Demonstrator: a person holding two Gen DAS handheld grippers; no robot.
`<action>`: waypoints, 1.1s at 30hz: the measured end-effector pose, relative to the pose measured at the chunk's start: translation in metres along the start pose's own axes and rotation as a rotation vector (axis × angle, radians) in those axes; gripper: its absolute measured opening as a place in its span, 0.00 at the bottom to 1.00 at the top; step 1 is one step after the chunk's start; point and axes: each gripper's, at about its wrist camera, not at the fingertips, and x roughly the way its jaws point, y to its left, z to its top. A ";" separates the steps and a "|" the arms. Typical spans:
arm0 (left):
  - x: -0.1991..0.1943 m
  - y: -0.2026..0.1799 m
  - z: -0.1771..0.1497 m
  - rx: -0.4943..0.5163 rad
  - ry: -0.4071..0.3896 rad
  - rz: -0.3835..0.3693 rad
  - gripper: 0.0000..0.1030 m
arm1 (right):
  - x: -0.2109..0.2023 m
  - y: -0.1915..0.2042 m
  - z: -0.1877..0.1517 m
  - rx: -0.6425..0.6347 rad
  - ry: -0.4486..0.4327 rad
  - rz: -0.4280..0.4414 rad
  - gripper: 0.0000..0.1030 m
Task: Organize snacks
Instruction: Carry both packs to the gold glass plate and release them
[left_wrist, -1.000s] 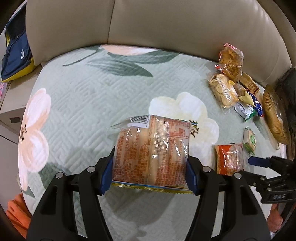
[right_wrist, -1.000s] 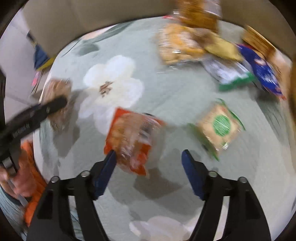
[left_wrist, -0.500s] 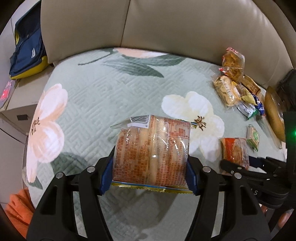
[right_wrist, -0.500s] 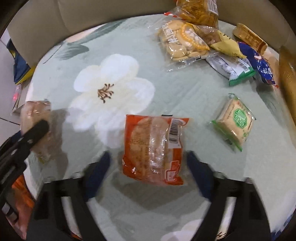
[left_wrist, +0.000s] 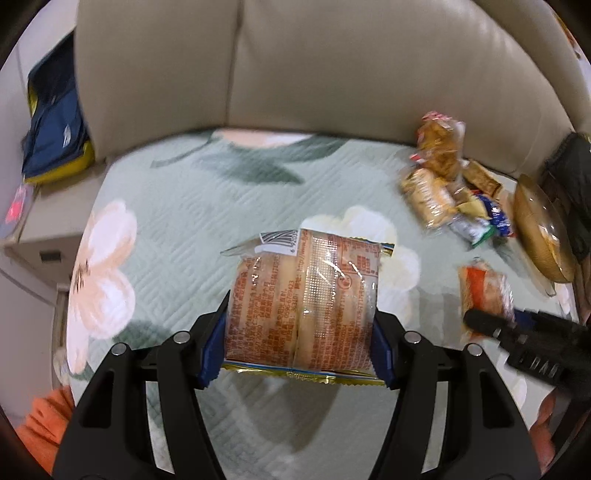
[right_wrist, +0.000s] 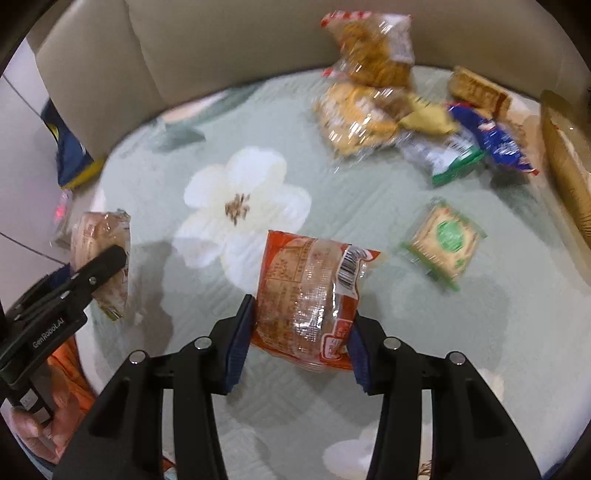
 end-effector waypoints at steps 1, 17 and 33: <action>-0.002 -0.007 0.004 0.018 -0.002 0.000 0.62 | -0.008 -0.008 0.002 0.018 -0.020 0.013 0.44; 0.011 -0.255 0.116 0.346 0.002 -0.280 0.62 | -0.127 -0.225 0.056 0.380 -0.303 -0.119 0.44; 0.052 -0.297 0.100 0.430 0.064 -0.285 0.87 | -0.120 -0.341 0.028 0.559 -0.268 -0.264 0.70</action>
